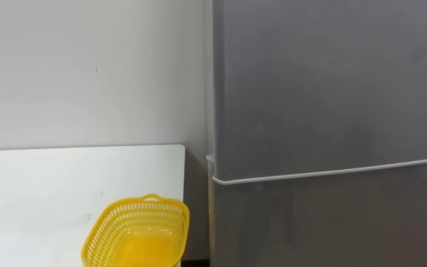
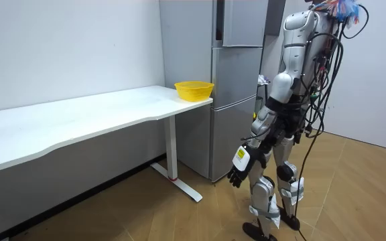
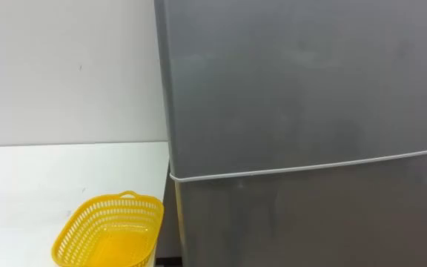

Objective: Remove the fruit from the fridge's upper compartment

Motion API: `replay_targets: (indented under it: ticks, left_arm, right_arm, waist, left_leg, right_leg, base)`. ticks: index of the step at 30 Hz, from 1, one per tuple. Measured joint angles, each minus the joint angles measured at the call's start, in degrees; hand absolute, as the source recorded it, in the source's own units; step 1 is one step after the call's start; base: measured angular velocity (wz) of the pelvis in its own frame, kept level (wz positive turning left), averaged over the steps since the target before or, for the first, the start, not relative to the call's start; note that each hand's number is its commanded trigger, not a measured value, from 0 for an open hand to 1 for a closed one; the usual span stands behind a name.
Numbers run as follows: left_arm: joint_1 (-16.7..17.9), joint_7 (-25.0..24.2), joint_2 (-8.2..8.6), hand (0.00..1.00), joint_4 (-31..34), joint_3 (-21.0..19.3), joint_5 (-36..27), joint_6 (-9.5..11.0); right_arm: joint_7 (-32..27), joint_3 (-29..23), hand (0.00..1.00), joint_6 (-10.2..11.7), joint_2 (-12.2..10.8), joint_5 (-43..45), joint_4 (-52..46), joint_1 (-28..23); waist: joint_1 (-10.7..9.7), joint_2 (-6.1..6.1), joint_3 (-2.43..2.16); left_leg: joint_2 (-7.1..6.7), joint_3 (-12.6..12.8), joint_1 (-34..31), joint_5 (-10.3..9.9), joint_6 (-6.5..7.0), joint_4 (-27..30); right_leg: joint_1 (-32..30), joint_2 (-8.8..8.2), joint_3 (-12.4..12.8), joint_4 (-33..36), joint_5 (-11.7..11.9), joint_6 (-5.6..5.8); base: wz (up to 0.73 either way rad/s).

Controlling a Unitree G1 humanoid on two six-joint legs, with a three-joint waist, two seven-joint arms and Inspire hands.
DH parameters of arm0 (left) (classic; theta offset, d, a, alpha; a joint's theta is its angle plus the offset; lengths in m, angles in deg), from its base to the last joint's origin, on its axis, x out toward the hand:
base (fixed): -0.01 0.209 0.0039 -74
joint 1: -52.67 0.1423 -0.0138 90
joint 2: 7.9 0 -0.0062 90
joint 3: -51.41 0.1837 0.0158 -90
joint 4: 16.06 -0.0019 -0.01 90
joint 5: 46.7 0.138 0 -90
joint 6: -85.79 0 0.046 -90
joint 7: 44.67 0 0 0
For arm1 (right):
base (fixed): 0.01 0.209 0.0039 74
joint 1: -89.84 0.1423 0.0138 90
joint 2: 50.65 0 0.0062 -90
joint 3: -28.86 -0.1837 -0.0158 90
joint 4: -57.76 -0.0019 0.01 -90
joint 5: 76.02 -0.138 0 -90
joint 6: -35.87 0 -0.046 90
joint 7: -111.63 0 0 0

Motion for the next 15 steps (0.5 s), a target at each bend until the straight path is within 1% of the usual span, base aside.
replay_targets:
  ticks: [8,15]
  left_arm:
    - [0.11,0.14,0.01,0.00,0.00,-0.03,-0.04,0.02]
    - [0.48,1.25,0.07,0.00,-0.31,-0.19,-5.67,-0.01]
  right_arm:
    - [0.70,-0.01,0.00,0.00,0.00,0.05,0.18,0.20]
    - [0.34,-0.48,0.00,0.01,-0.01,0.04,0.42,0.01]
  waist:
    - [0.01,0.05,0.02]
    - [-0.02,0.11,0.02]
  left_leg:
    - [-0.06,-0.09,-0.06,0.00,0.00,0.00]
    - [0.01,0.03,0.01,0.00,0.00,0.11]
  right_leg:
    - [-0.03,0.01,0.08,-0.08,-0.02,-0.02]
    - [0.01,0.03,0.20,0.14,-0.02,-0.02]
  base:
    - [0.00]
    - [0.00]
